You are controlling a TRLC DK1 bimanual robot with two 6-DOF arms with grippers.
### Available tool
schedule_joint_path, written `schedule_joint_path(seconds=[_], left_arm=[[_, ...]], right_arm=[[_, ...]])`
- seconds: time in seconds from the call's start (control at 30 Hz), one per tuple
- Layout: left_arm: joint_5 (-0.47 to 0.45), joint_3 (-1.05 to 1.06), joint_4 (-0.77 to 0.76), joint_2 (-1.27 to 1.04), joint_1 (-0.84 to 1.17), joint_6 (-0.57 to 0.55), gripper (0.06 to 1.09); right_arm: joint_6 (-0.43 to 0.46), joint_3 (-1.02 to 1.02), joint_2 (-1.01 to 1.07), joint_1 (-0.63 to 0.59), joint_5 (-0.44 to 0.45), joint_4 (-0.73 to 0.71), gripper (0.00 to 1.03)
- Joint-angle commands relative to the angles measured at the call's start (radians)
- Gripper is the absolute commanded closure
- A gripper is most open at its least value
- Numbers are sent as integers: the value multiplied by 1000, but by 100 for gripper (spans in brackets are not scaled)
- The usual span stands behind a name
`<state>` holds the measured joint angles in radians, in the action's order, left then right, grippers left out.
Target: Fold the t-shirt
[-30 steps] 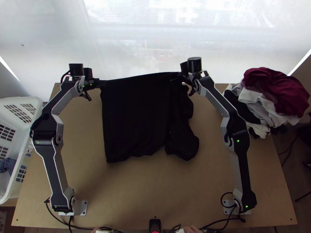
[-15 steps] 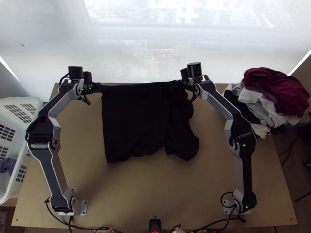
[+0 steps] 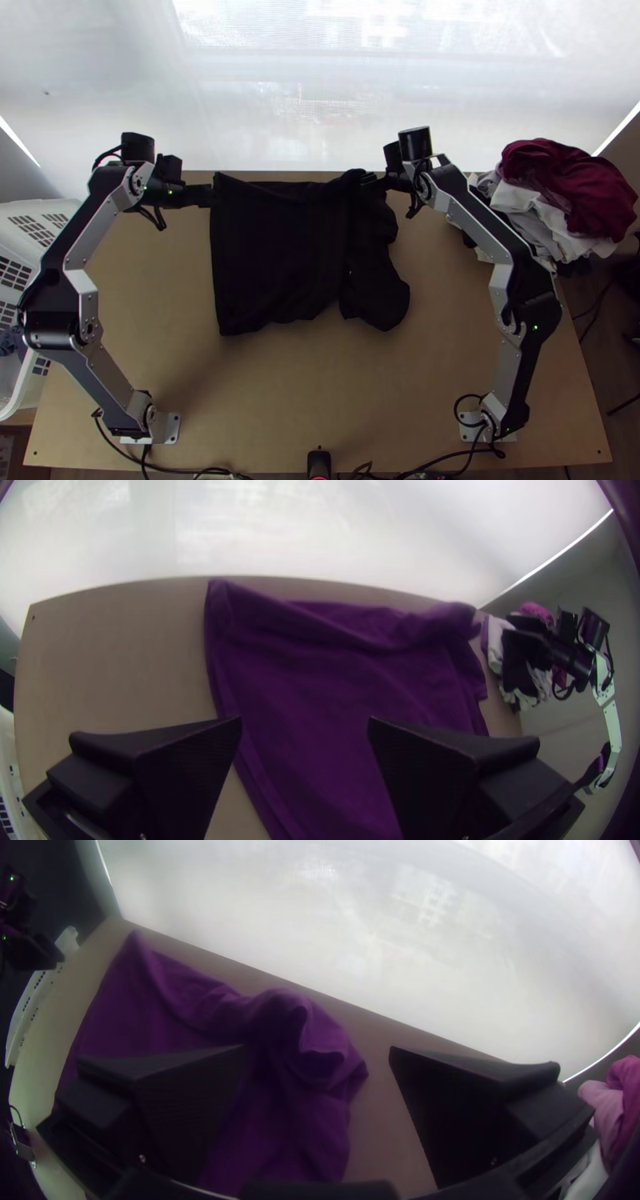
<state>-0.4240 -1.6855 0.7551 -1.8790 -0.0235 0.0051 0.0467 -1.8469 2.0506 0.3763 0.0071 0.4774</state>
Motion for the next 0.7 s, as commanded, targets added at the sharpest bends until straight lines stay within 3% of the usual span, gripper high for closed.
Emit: schedule_joint_path(seconds=[0.0, 0.2, 0.47, 0.57, 0.67], left_arm=[[-61, 290, 151, 281, 17, 102, 20], [-59, 541, 153, 440, 76, 130, 20], [-53, 708, 153, 505, 212, 105, 26], [-52, 757, 139, 505, 238, 96, 40], [-52, 787, 133, 505, 246, 96, 43]], right_arm=[[-15, 193, -234, 19, -9, 13, 4], [8, 339, -399, 38, -12, 50, 4], [10, 430, -552, 52, -12, 98, 4], [10, 469, -599, 65, -12, 115, 4], [19, 514, -647, 85, -12, 129, 4]])
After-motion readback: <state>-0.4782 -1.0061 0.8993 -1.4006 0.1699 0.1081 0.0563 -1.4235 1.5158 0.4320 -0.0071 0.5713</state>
